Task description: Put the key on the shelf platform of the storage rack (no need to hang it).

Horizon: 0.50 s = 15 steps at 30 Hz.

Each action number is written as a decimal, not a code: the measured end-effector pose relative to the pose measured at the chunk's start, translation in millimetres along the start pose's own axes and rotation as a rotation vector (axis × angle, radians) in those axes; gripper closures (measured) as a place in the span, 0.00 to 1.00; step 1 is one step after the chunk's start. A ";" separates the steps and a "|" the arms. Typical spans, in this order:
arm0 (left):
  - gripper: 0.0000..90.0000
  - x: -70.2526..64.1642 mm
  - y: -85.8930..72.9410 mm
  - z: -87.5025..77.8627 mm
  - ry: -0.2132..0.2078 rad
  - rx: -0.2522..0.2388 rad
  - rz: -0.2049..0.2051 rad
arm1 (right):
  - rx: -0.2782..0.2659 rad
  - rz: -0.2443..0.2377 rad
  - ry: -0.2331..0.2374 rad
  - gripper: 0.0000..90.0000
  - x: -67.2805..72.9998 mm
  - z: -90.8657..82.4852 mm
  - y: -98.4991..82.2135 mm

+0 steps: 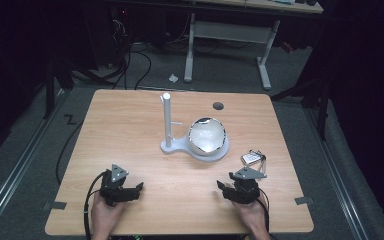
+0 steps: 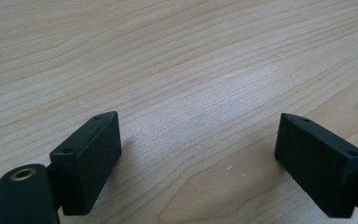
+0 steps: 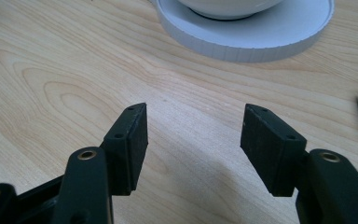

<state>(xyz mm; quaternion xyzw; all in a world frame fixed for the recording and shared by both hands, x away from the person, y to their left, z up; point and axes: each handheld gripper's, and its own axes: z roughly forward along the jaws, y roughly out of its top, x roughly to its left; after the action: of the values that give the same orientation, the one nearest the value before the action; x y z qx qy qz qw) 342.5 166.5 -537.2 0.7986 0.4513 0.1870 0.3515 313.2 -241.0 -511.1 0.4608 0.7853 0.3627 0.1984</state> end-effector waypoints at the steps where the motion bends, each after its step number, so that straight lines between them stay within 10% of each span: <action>1: 0.17 0.0 0.0 0.0 0.000 0.000 0.000 | -0.002 0.003 0.001 0.46 -0.9 -1.0 0.2; 15: 0.17 0.1 0.0 -0.1 -0.001 0.001 0.000 | -0.034 0.043 -0.029 0.46 -16.3 -18.2 0.7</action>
<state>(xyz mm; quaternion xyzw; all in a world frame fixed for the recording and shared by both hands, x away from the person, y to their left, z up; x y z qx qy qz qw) 342.5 166.5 -537.1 0.7990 0.4510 0.1863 0.3513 309.9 -261.9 -499.0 0.4795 0.7660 0.3734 0.2094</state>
